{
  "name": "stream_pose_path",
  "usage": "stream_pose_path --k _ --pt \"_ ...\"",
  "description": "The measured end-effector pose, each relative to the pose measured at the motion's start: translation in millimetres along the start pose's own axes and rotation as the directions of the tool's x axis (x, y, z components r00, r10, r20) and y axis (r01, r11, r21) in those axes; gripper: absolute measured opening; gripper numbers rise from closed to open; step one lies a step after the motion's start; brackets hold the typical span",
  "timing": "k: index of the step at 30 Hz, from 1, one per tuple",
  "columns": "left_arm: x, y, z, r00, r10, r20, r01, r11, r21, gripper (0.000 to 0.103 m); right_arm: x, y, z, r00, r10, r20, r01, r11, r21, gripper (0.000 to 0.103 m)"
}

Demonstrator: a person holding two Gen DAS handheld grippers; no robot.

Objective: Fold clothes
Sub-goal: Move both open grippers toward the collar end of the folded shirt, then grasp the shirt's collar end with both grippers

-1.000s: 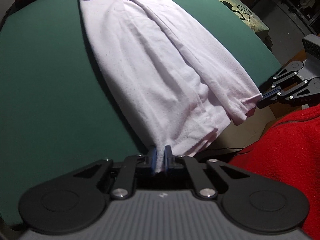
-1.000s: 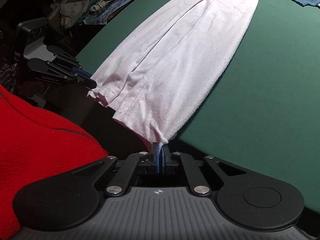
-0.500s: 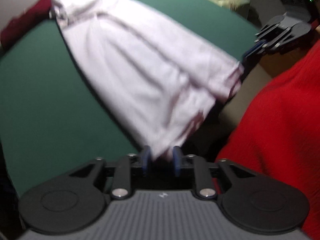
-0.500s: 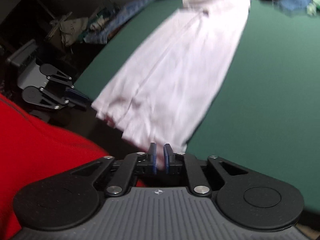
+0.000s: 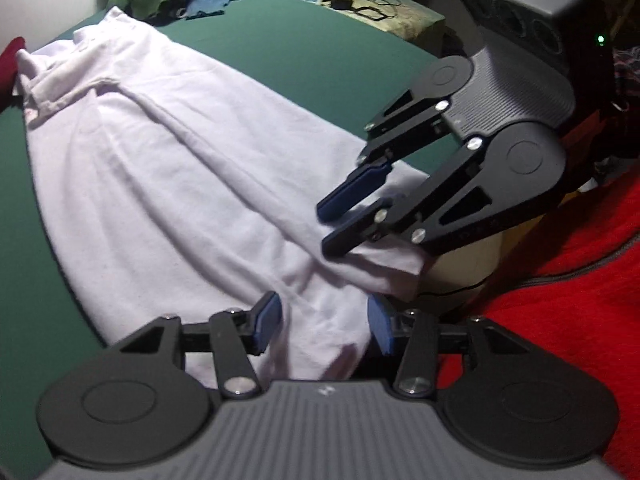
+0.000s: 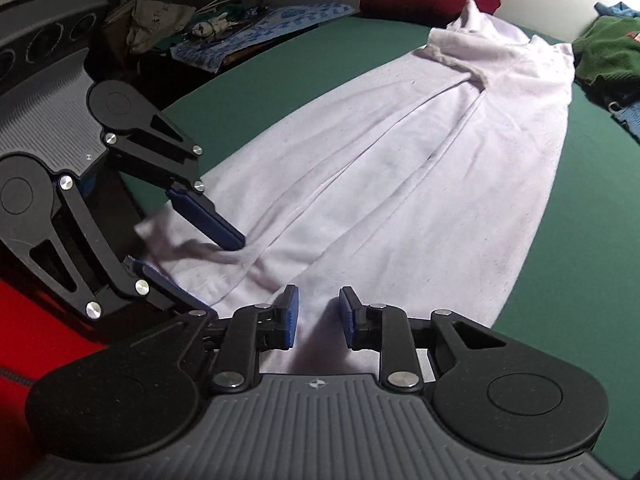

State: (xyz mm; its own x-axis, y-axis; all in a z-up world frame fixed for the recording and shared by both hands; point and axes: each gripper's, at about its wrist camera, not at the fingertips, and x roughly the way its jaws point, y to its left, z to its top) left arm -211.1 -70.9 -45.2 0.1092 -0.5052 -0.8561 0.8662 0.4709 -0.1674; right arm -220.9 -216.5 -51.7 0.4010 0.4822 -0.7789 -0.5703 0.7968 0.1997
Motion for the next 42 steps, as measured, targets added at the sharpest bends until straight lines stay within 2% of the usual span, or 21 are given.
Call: stream_pose_path --k 1,3,4,5,6,7,9,11,13,17,19,20,22,24,26,31,34,37,40,42 --pt "1 -3 0 1.0 -0.017 -0.001 0.017 1.0 0.008 0.047 -2 4 -1 1.0 0.005 -0.009 -0.005 1.0 -0.012 0.031" --pt "0 3 2 1.0 -0.017 -0.005 0.017 1.0 -0.004 0.048 -6 7 0 0.998 0.039 -0.04 -0.04 0.999 -0.025 0.03" --pt "-3 8 4 1.0 -0.015 -0.003 0.015 1.0 -0.01 0.048 -9 5 3 0.998 0.055 -0.035 -0.055 0.998 -0.012 0.028" --pt "-9 11 6 1.0 -0.007 0.017 0.007 1.0 -0.009 0.048 -12 2 7 0.999 0.037 -0.002 -0.037 0.999 0.009 0.027" --pt "-15 14 8 0.999 0.001 0.036 -0.001 1.0 -0.007 0.051 -16 0 10 0.999 0.018 0.03 -0.019 0.999 0.03 0.027" --pt "-19 17 10 0.999 0.009 0.054 -0.009 1.0 -0.007 0.062 -18 -3 14 0.998 -0.005 0.058 0.002 0.999 0.053 0.027" --pt "-20 23 13 0.997 0.026 0.075 -0.025 1.0 -0.014 0.07 -13 -9 18 0.995 -0.059 0.075 0.052 0.994 0.094 0.027" --pt "-9 26 14 0.998 0.019 0.057 -0.018 1.0 -0.022 0.066 -2 -11 19 0.994 -0.092 0.051 0.086 0.99 0.113 0.025" --pt "5 24 13 1.0 -0.008 0.023 0.009 1.0 -0.019 0.056 4 -10 16 0.995 -0.093 0.025 0.09 0.99 0.106 0.025" --pt "12 15 9 0.999 -0.043 0.02 0.043 0.999 0.004 0.056 3 -6 13 0.999 -0.04 -0.008 0.04 0.994 0.106 0.028" --pt "5 21 11 0.999 -0.033 0.038 0.033 0.999 0.004 0.057 0 -5 14 1.0 -0.014 -0.012 0.015 0.994 0.109 0.027" --pt "1 25 13 0.998 -0.028 0.052 0.028 1.0 0.003 0.06 -3 -6 16 0.999 -0.034 0.014 0.032 0.991 0.128 0.028" --pt "-7 37 17 0.996 0.005 0.088 -0.004 1.0 -0.013 0.073 -9 -17 20 0.994 -0.091 0.06 0.077 0.975 0.21 0.029" --pt "-13 52 22 0.991 0.053 0.124 -0.048 0.998 -0.039 0.074 -12 -29 26 0.984 -0.152 0.093 0.123 0.957 0.263 0.029" --pt "-13 72 30 0.984 0.107 0.14 -0.098 0.993 -0.069 0.074 -13 -37 37 0.97 -0.213 0.113 0.18 0.951 0.252 0.03" --pt "-13 111 59 0.95 0.237 0.204 -0.212 0.968 -0.136 0.074 -15 -58 90 0.933 -0.289 0.213 0.264 0.955 0.138 0.038" --pt "-11 141 83 0.91 0.346 0.228 -0.294 0.927 -0.233 0.076 -9 -78 138 0.914 -0.3 0.274 0.303 0.952 0.033 0.038" --pt "-5 177 105 0.868 0.439 0.233 -0.355 0.876 -0.326 0.076 15 -104 189 0.907 -0.306 0.29 0.331 0.943 -0.04 0.038" --pt "7 199 121 0.836 0.506 0.212 -0.428 0.843 -0.326 0.077 45 -134 234 0.905 -0.308 0.292 0.343 0.936 -0.079 0.038" --pt "19 212 130 0.812 0.552 0.192 -0.484 0.819 -0.309 0.08 70 -152 256 0.916 -0.289 0.279 0.319 0.945 -0.068 0.038"
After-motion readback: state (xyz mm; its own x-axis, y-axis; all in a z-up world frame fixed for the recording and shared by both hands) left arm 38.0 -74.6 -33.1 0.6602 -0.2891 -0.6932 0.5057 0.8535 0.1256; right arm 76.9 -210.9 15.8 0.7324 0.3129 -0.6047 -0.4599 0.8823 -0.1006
